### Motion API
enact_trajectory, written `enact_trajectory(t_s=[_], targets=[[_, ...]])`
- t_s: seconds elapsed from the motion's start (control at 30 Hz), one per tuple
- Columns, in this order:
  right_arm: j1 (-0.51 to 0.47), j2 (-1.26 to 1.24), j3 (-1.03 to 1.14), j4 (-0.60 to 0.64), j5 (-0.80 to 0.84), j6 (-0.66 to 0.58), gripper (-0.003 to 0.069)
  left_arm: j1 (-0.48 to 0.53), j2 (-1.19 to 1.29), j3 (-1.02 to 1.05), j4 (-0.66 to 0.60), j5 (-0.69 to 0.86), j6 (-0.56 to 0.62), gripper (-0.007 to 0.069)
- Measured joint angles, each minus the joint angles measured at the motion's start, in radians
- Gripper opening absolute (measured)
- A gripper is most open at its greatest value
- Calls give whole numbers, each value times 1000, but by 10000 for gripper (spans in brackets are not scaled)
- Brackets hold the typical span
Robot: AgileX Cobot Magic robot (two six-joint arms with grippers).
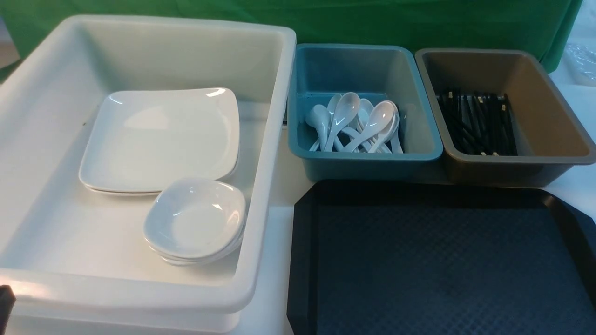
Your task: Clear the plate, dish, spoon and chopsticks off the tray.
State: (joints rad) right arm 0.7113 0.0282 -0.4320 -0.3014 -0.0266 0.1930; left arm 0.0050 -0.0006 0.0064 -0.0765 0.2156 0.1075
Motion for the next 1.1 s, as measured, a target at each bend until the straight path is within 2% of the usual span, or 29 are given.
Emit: enact_trajectory(t_s=[0.67, 0.83, 0.87, 0.9, 1.1], targets=[[0, 0, 4, 5, -5, 13, 199, 0, 0, 0, 6, 1, 4, 4], [0, 0, 29, 172, -8, -96, 212, 0, 0, 0, 6, 1, 4, 4], [0, 0, 40, 251, -8, -178, 216, 0, 0, 0, 6, 1, 4, 4], [0, 1, 44, 279, -6, -201, 218, 0, 0, 0, 6, 1, 4, 4], [0, 1, 67, 338, -3, -260, 229, 0, 0, 0, 6, 1, 4, 4]])
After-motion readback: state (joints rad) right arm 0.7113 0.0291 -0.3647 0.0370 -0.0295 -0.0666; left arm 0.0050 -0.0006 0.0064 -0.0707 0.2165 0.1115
